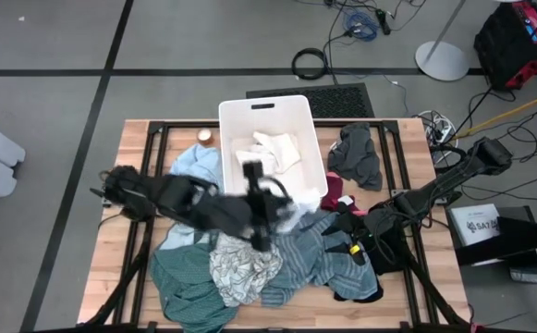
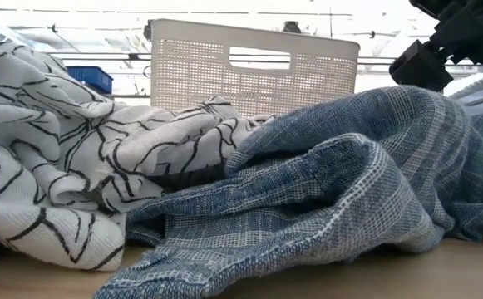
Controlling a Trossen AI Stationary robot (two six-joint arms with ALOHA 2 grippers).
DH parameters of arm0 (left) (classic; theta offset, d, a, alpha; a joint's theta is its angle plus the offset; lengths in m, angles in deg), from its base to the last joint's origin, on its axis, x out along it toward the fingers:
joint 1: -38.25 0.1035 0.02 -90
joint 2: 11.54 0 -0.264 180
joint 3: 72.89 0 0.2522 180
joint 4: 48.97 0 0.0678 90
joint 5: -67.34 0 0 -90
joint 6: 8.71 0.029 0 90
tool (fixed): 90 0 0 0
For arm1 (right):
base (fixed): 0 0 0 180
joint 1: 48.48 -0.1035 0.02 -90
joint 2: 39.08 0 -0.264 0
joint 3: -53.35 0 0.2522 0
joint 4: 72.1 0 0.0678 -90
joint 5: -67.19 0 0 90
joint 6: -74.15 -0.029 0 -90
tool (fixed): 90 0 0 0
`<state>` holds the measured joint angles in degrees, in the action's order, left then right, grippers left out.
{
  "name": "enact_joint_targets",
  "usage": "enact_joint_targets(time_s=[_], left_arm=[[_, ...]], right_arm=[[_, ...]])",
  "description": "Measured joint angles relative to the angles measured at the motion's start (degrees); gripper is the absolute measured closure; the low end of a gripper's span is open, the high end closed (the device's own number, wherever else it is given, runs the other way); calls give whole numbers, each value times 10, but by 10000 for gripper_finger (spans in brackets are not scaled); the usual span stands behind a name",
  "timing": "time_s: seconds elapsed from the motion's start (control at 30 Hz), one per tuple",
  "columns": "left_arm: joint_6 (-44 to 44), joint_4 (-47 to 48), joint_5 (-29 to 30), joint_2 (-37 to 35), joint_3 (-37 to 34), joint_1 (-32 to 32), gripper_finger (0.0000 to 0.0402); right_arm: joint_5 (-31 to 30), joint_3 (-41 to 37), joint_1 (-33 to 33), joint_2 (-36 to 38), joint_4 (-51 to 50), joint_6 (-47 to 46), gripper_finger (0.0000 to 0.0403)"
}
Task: Sort clothes
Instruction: Put the white sock into the white laundry bin
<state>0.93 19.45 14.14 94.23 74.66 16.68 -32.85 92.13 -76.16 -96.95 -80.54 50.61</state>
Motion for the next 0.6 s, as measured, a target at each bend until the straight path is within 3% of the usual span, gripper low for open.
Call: enact_joint_targets(time_s=[0.23,0.47,0.6], left_arm=[[-7,22,8,-72,4,65,401],[-11,82,8,-112,4,170,401],[-33,146,-37,-108,3,245,401]], right_arm=[[0,0,0,0,1,-7,167],[0,0,0,0,1,-7,167],[0,0,0,0,1,-7,167]])
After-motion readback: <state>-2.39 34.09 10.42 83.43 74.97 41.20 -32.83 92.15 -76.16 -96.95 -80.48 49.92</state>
